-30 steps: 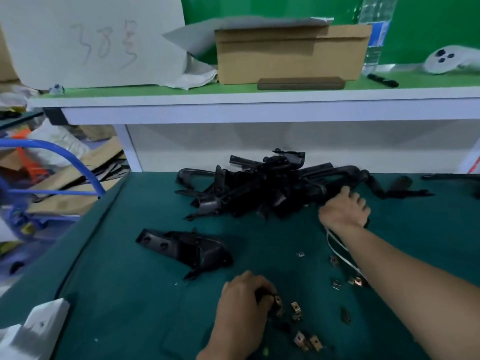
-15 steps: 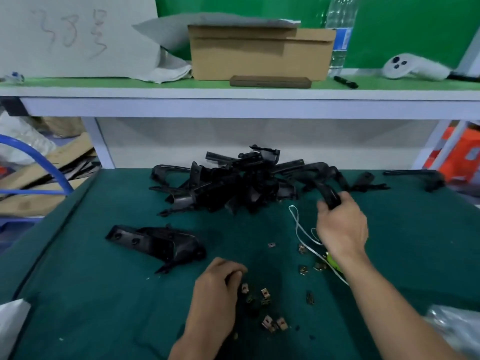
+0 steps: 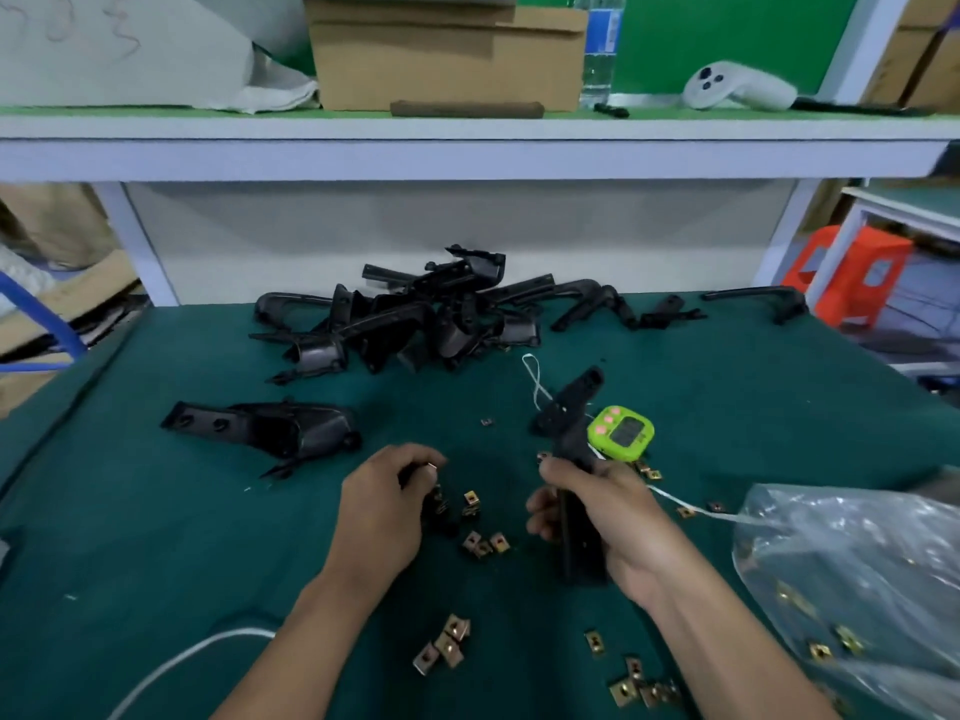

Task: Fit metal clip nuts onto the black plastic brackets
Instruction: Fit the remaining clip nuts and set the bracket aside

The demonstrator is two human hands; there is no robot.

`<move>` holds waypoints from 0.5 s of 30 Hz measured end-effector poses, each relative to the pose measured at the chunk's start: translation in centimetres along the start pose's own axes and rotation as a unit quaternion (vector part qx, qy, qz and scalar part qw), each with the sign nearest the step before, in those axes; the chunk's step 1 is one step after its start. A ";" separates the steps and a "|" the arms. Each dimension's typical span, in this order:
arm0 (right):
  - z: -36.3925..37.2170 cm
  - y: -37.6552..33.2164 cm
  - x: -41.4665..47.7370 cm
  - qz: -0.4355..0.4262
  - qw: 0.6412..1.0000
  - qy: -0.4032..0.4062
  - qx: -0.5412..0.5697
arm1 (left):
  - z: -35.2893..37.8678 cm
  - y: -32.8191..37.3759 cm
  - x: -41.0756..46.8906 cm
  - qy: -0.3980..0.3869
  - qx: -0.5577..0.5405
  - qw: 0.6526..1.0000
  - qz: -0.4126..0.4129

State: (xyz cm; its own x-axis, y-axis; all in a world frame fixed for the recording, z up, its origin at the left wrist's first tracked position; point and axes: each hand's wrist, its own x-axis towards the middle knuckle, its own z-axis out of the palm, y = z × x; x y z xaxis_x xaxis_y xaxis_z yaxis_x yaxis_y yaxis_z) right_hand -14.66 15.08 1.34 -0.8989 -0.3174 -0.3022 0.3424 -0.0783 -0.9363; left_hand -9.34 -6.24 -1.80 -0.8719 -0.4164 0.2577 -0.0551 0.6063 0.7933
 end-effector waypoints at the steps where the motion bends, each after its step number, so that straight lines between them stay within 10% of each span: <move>1: -0.2 0.3 0.1 -0.011 0.999 0.015 -0.030 | 0.0 0.0 0.0 -0.001 0.002 1.000 -0.005; 7: -1.2 0.6 0.4 -0.098 0.980 0.053 -0.167 | 0.1 0.2 -0.1 0.001 0.026 1.000 -0.014; 15: -1.2 0.6 0.7 -0.054 0.996 0.018 -0.066 | 0.2 1.0 -0.7 0.010 0.056 0.998 0.020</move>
State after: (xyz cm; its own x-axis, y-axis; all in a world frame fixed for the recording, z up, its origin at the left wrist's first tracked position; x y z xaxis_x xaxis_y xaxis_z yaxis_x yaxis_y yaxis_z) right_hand -15.39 15.93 0.38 -0.9386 -0.2790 -0.2030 0.2070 0.0155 -0.9782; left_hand -8.84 -5.24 -1.31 -0.8650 -0.4025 0.2996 -0.0755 0.6947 0.7153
